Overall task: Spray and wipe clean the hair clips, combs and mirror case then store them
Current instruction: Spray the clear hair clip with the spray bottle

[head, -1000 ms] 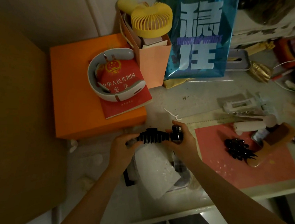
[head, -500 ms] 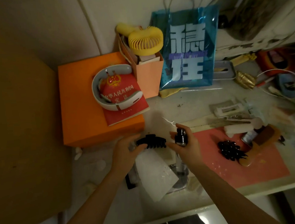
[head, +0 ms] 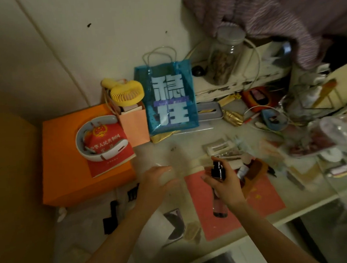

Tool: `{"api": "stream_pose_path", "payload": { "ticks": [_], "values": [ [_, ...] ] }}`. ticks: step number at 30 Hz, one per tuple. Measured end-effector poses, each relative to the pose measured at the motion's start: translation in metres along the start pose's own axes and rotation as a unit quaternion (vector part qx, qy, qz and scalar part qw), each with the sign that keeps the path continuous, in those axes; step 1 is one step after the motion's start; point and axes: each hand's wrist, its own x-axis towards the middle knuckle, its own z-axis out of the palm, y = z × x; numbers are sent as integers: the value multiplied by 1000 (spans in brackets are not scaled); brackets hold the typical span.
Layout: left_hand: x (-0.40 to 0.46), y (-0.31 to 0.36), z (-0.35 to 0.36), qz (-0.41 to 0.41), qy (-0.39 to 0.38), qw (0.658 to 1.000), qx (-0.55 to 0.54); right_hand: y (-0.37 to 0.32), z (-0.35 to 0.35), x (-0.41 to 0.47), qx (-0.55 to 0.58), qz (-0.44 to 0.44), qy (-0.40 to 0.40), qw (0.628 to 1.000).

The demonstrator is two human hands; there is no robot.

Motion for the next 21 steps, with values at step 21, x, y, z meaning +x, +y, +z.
{"api": "stream_pose_path", "payload": {
  "ticks": [21],
  "values": [
    [71,98,197,-206,-14,978,-19,30,-206,108,-36,-22,-107,993]
  ]
}}
